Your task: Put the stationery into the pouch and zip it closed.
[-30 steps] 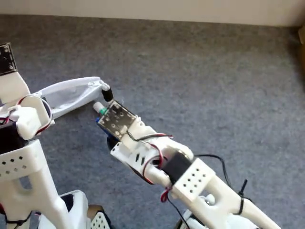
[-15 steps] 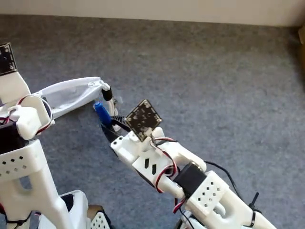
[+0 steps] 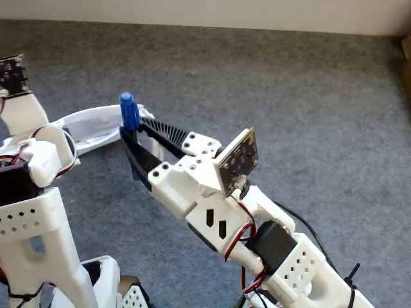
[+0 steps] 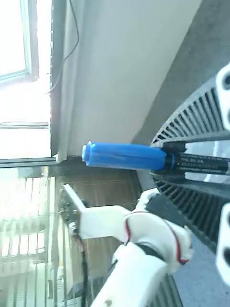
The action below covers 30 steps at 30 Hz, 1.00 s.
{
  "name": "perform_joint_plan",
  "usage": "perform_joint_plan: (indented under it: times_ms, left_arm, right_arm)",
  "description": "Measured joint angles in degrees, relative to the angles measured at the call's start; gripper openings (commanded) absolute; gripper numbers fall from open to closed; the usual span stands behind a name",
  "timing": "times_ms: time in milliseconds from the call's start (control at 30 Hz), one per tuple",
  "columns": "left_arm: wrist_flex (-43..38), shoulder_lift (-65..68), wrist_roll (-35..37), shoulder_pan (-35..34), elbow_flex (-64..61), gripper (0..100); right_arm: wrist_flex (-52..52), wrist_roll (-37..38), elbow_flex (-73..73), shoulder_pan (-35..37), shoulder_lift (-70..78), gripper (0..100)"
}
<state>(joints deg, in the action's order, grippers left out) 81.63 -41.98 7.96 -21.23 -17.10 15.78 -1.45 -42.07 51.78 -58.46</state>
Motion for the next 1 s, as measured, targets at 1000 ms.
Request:
perform_joint_plan:
  times_ms: [1000]
  left_arm:
    - [-1.3, -0.1, 0.0, 2.3, -1.7, 1]
  right_arm:
    - [-5.8, 0.0, 18.1, 3.6, 23.0, 0.5]
